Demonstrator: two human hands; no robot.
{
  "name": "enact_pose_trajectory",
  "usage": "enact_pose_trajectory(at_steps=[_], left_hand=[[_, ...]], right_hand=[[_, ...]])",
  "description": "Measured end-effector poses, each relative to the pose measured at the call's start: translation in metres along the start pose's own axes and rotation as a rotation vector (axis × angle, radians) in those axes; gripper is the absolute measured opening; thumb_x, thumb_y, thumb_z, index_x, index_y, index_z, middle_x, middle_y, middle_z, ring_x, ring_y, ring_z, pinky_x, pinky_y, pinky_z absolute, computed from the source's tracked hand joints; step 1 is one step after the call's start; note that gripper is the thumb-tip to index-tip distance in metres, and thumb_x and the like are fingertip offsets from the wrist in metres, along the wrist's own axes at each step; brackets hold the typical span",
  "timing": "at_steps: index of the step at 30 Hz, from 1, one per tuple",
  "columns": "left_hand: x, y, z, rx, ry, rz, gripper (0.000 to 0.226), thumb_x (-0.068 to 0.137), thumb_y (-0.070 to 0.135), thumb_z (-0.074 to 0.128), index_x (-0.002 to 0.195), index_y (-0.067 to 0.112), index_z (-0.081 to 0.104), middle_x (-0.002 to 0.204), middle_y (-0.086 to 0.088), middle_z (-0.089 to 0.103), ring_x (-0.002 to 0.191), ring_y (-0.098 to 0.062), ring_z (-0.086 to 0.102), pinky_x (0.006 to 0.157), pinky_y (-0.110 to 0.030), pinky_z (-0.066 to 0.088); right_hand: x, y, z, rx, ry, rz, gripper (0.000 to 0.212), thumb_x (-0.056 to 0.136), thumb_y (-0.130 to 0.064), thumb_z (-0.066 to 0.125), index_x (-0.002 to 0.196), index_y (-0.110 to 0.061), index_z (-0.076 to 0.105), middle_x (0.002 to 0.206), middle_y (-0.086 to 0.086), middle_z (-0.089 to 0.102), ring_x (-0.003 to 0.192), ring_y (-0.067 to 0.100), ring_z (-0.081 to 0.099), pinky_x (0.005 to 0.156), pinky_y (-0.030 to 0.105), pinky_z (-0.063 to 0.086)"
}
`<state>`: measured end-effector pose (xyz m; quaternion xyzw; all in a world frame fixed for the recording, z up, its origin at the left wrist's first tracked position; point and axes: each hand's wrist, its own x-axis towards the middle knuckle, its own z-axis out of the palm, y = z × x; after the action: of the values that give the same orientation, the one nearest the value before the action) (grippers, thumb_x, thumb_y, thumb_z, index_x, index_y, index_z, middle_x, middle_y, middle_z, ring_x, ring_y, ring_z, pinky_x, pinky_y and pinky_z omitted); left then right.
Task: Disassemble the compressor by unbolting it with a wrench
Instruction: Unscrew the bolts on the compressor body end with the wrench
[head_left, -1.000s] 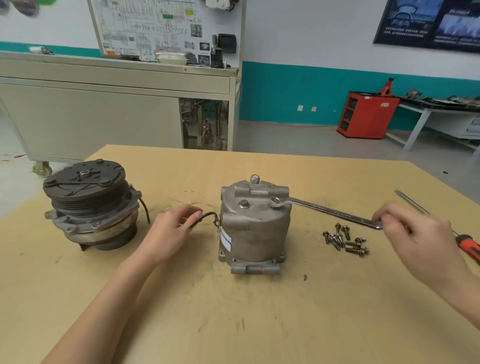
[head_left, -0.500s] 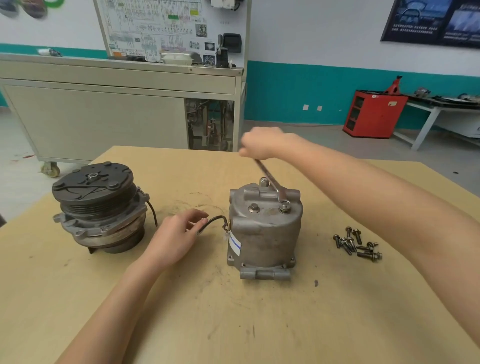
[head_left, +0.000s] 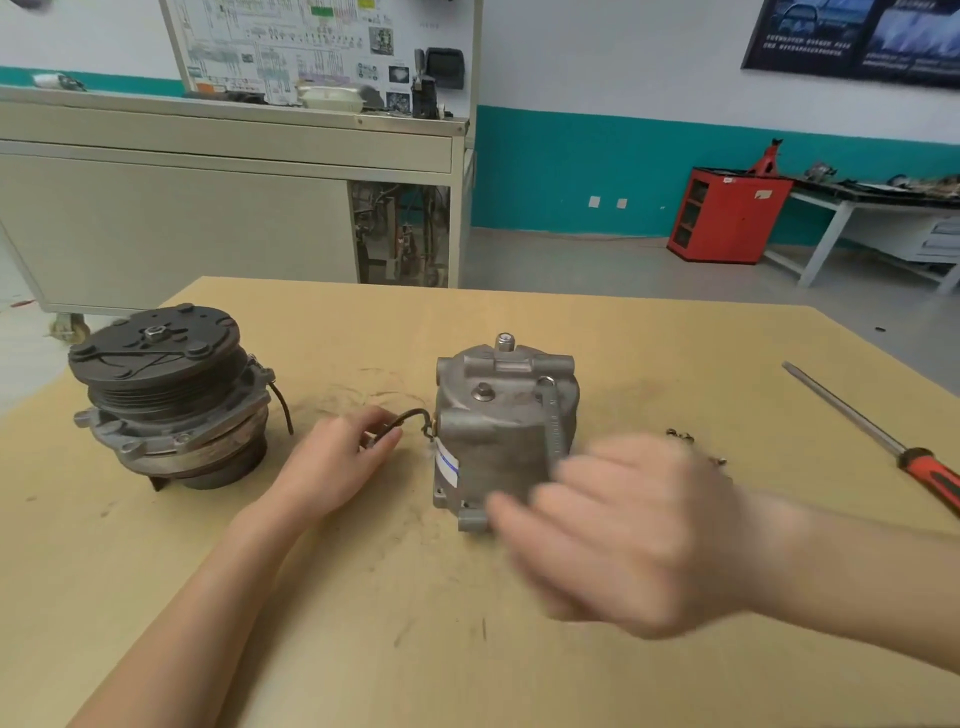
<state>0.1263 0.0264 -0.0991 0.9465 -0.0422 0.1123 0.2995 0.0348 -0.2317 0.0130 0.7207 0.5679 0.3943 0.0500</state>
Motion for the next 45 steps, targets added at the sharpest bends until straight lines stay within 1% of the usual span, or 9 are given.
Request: enact_pose_trajectory(at_steps=[7, 10, 18, 25, 33, 35, 36, 39, 45], left_hand=[[0.002, -0.003, -0.008, -0.042, 0.047, 0.015, 0.016, 0.097, 0.026, 0.057, 0.108, 0.024, 0.068, 0.092, 0.012, 0.068, 0.092, -0.015, 0.066, 0.085, -0.04, 0.053], [0.002, -0.002, -0.007, -0.038, 0.063, 0.032, 0.016, 0.096, 0.023, 0.059, 0.108, 0.023, 0.069, 0.086, 0.012, 0.069, 0.087, -0.014, 0.067, 0.081, -0.038, 0.053], [0.0, -0.002, -0.004, 0.014, 0.023, 0.008, 0.016, 0.096, 0.032, 0.056, 0.109, 0.028, 0.065, 0.084, 0.013, 0.069, 0.084, -0.013, 0.064, 0.076, -0.035, 0.051], [-0.001, -0.002, -0.003, 0.048, 0.0, 0.006, 0.016, 0.097, 0.035, 0.053, 0.109, 0.029, 0.063, 0.085, 0.013, 0.07, 0.082, -0.013, 0.062, 0.072, -0.032, 0.048], [-0.006, -0.001, 0.001, 0.049, 0.034, -0.012, 0.018, 0.093, 0.024, 0.061, 0.105, 0.014, 0.07, 0.099, -0.008, 0.072, 0.094, -0.03, 0.063, 0.066, -0.026, 0.044], [-0.004, -0.001, 0.001, 0.113, 0.01, -0.002, 0.022, 0.091, 0.026, 0.061, 0.11, 0.019, 0.067, 0.098, -0.008, 0.072, 0.088, -0.029, 0.062, 0.056, -0.025, 0.036], [-0.002, -0.001, 0.0, 0.146, 0.007, 0.011, 0.024, 0.093, 0.03, 0.058, 0.114, 0.021, 0.065, 0.098, -0.006, 0.072, 0.089, -0.029, 0.062, 0.058, -0.029, 0.035], [0.001, -0.005, 0.0, 0.164, 0.054, 0.029, 0.027, 0.096, 0.039, 0.051, 0.116, 0.025, 0.063, 0.096, 0.001, 0.072, 0.083, -0.021, 0.06, 0.062, -0.032, 0.035], [0.002, -0.008, -0.002, 0.148, 0.073, 0.055, 0.028, 0.095, 0.044, 0.051, 0.118, 0.033, 0.06, 0.087, 0.014, 0.067, 0.077, -0.012, 0.056, 0.062, -0.03, 0.038]], right_hand=[[-0.112, 0.054, -0.011, 0.319, -0.028, 1.034, 0.029, 0.091, -0.024, 0.044, 0.08, -0.015, 0.069, 0.054, 0.003, 0.057, 0.046, 0.007, 0.038, 0.047, 0.014, 0.029], [-0.101, 0.112, 0.023, 0.378, -0.194, 1.24, 0.032, 0.093, -0.019, 0.049, 0.063, -0.022, 0.059, 0.049, -0.005, 0.046, 0.046, 0.008, 0.035, 0.047, 0.022, 0.028], [0.027, 0.21, 0.14, 0.249, -0.762, 0.889, 0.038, 0.098, -0.033, 0.046, 0.069, -0.011, 0.058, 0.065, 0.004, 0.052, 0.063, 0.02, 0.048, 0.057, 0.029, 0.037], [0.143, 0.137, 0.165, 0.206, -0.708, 0.438, 0.024, 0.095, -0.025, 0.045, 0.095, -0.009, 0.062, 0.076, 0.0, 0.053, 0.08, 0.022, 0.053, 0.063, 0.031, 0.041], [0.12, 0.005, 0.058, -0.149, -0.585, -0.194, 0.027, 0.091, -0.023, 0.045, 0.106, -0.028, 0.067, 0.094, -0.01, 0.067, 0.077, 0.0, 0.056, 0.044, 0.023, 0.009], [0.077, -0.007, 0.019, -0.103, -0.401, -0.172, 0.015, 0.085, -0.026, 0.055, 0.077, -0.026, 0.067, 0.067, -0.009, 0.063, 0.044, 0.008, 0.042, 0.047, 0.025, 0.012], [0.051, -0.005, 0.004, -0.041, -0.265, -0.15, 0.023, 0.088, -0.025, 0.056, 0.065, -0.023, 0.06, 0.057, -0.005, 0.052, 0.057, 0.021, 0.019, 0.048, 0.026, 0.015], [-0.02, 0.012, -0.024, -0.002, -0.11, 0.012, 0.045, 0.095, -0.022, 0.04, 0.057, -0.013, 0.061, 0.05, 0.001, 0.037, 0.043, 0.02, 0.03, 0.042, 0.025, 0.024], [-0.085, 0.053, -0.019, 0.355, 0.139, 0.968, 0.027, 0.085, -0.023, 0.043, 0.072, -0.009, 0.062, 0.059, -0.014, 0.055, 0.05, 0.001, 0.044, 0.048, 0.008, 0.029]])
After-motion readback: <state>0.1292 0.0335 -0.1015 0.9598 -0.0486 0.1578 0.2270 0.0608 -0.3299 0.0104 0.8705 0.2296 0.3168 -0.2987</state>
